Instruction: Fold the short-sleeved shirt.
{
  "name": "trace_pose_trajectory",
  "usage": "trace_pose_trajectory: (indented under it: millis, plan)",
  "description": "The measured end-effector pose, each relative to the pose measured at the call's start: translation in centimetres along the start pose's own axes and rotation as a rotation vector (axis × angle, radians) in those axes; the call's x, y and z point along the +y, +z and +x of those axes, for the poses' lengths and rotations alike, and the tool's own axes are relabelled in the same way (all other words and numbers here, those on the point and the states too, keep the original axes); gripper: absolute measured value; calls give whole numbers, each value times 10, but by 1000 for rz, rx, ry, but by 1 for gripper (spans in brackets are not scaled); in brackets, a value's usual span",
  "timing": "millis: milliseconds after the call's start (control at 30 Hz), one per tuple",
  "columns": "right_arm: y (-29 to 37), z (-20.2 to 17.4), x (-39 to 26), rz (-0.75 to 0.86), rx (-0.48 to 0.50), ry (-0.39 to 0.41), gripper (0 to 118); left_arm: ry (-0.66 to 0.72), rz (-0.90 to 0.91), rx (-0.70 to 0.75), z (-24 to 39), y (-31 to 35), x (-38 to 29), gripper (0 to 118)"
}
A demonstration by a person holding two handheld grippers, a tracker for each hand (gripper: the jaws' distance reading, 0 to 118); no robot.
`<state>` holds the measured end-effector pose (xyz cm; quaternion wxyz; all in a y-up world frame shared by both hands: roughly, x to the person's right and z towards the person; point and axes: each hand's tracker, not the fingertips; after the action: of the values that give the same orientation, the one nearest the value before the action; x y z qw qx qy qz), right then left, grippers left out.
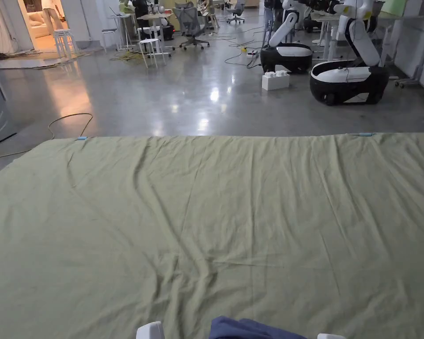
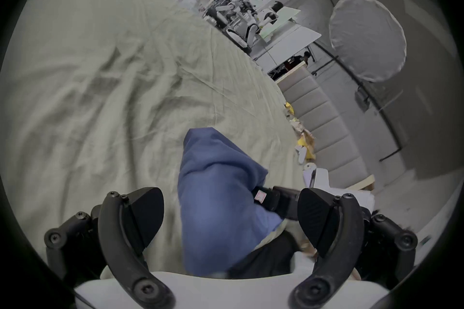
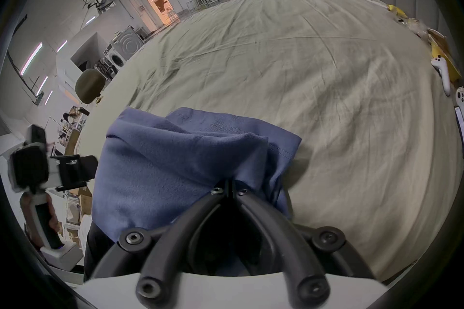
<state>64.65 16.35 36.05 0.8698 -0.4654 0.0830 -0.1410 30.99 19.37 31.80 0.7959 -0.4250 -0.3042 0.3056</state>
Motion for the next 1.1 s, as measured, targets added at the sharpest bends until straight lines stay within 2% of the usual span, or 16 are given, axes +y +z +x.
trace_pose_trajectory:
  millis: [33,133,167,233,267,300,367,433,567,700,833,900,1000,1100]
  plan:
    - [0,1,0,1,3,-3,4,35,-33,-39,-6,-10,4,109]
    - [1,-1,-1,3,6,-3,4,110,-149,-40,-35,-44,9,108]
    - [1,-2,0,1,4,2,4,131,-143,-28,-38,-50,7,103]
    - [1,-3,1,-4,1,6,4,132,-139,-17,-41,-61,1,67]
    - [1,-3,1,-8,-3,3,4,124,-155,-10,-40,-66,-4,59]
    - [1,-3,2,-10,0,-1,4,99,-153,19,-41,-66,-4,57]
    - [5,-4,5,-13,6,-11,4,151,-136,20,-41,-62,0,50]
    - [16,-8,6,-1,28,-15,4,140,-129,9,-39,-53,5,42]
    - [50,-19,4,131,131,-29,4,154,-20,-84,-40,3,32,41]
    - [73,-21,-4,168,180,-60,4,83,70,80,-71,98,80,41]
    - [76,-17,-14,162,187,-83,4,127,95,291,-133,180,136,41]
    - [75,-14,-17,163,180,-93,4,118,96,370,-153,197,156,41]
    - [75,-9,-21,148,163,-103,4,193,66,471,-186,211,172,41]
    - [73,-1,-24,125,139,-107,4,188,112,537,-170,207,166,41]
